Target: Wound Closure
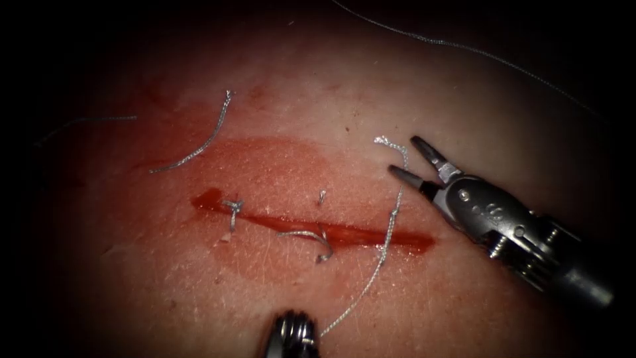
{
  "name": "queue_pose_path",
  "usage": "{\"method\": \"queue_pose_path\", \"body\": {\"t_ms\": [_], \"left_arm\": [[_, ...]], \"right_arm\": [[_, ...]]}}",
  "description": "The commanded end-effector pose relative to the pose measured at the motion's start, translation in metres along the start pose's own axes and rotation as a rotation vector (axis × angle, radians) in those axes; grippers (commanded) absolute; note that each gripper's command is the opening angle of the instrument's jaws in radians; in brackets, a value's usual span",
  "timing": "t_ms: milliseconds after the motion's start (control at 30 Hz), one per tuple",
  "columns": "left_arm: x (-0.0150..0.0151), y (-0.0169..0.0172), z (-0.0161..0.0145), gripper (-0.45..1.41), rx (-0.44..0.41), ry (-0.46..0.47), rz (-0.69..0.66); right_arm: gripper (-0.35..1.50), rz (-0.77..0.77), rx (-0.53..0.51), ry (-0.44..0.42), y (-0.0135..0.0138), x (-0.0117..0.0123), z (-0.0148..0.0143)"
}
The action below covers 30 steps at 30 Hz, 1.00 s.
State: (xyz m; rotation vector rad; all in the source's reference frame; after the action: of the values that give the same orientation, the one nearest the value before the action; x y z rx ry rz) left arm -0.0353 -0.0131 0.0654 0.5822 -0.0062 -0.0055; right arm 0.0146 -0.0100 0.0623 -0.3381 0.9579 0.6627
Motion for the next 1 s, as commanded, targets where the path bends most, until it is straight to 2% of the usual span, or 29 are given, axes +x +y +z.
{"method": "queue_pose_path", "body": {"t_ms": [33,100,133,167,200,267,300,367,433,500,600,633,667,833,867,933,1000], "left_arm": [[-0.0005,0.0011,-0.0015,-0.45,-0.04,-0.01,-0.013],[-0.0003,0.0025,-0.0031,-0.45,-0.105,-0.022,-0.01],[-0.0003,0.0032,-0.0044,-0.45,-0.141,-0.042,-0.005],[-0.0004,0.0034,-0.005,-0.45,-0.158,-0.051,-0.003],[-0.001,0.004,-0.0067,-0.45,-0.212,-0.079,0.0],[-0.0018,0.0045,-0.0085,-0.45,-0.268,-0.109,0.001],[-0.0026,0.0052,-0.0102,-0.45,-0.328,-0.139,0.003],[-0.0034,0.0058,-0.012,-0.45,-0.401,-0.157,0.003],[-0.0039,0.0066,-0.014,-0.45,-0.493,-0.175,0.005],[-0.004,0.007,-0.0151,-0.45,-0.53,-0.195,0.018],[-0.0041,0.0074,-0.0156,-0.45,-0.542,-0.203,0.021],[-0.0041,0.0077,-0.0156,-0.45,-0.547,-0.206,0.023],[-0.0039,0.0087,-0.0152,-0.45,-0.566,-0.201,0.033],[-0.0038,0.0092,-0.0142,-0.45,-0.577,-0.192,0.059],[-0.0039,0.0094,-0.0142,-0.45,-0.578,-0.191,0.059],[-0.0039,0.0095,-0.0138,-0.45,-0.584,-0.192,0.059],[-0.0038,0.0097,-0.0128,-0.45,-0.583,-0.185,0.059]], "right_arm": [[1.15,0.004,-0.003,0.025,0.0005,0.0015,-0.0004],[1.05,0.023,-0.004,0.054,0.0014,0.0035,-0.0021],[0.98,0.042,-0.013,0.099,0.0023,0.0051,-0.0032],[0.84,0.05,-0.016,0.117,0.0026,0.0057,-0.0036],[0.36,0.063,-0.021,0.136,0.0032,0.0069,-0.0043],[-0.21,0.071,-0.019,0.133,0.0032,0.0073,-0.0045],[-0.35,0.08,-0.015,0.137,0.0028,0.0071,-0.0045],[-0.35,0.086,0.009,0.147,0.0021,0.0065,-0.0047],[-0.35,0.074,0.136,0.11,0.0009,0.0055,-0.0046],[-0.35,0.056,0.2,0.1,0.0001,0.0044,-0.0038],[-0.35,0.022,0.257,0.09,-0.0011,0.0023,-0.002],[-0.35,0.005,0.316,0.087,-0.0018,0.0016,-0.0016],[-0.35,-0.034,0.535,0.139,-0.0035,0.001,-0.0007],[-0.35,-0.075,0.584,0.182,-0.0047,0.0017,0.0004],[-0.35,-0.084,0.632,0.199,-0.0049,0.0016,0.0006],[-0.35,-0.064,0.675,0.249,-0.0049,0.0016,0.0007],[-0.35,0.044,0.73,0.346,-0.0044,0.0015,0.0008]]}}
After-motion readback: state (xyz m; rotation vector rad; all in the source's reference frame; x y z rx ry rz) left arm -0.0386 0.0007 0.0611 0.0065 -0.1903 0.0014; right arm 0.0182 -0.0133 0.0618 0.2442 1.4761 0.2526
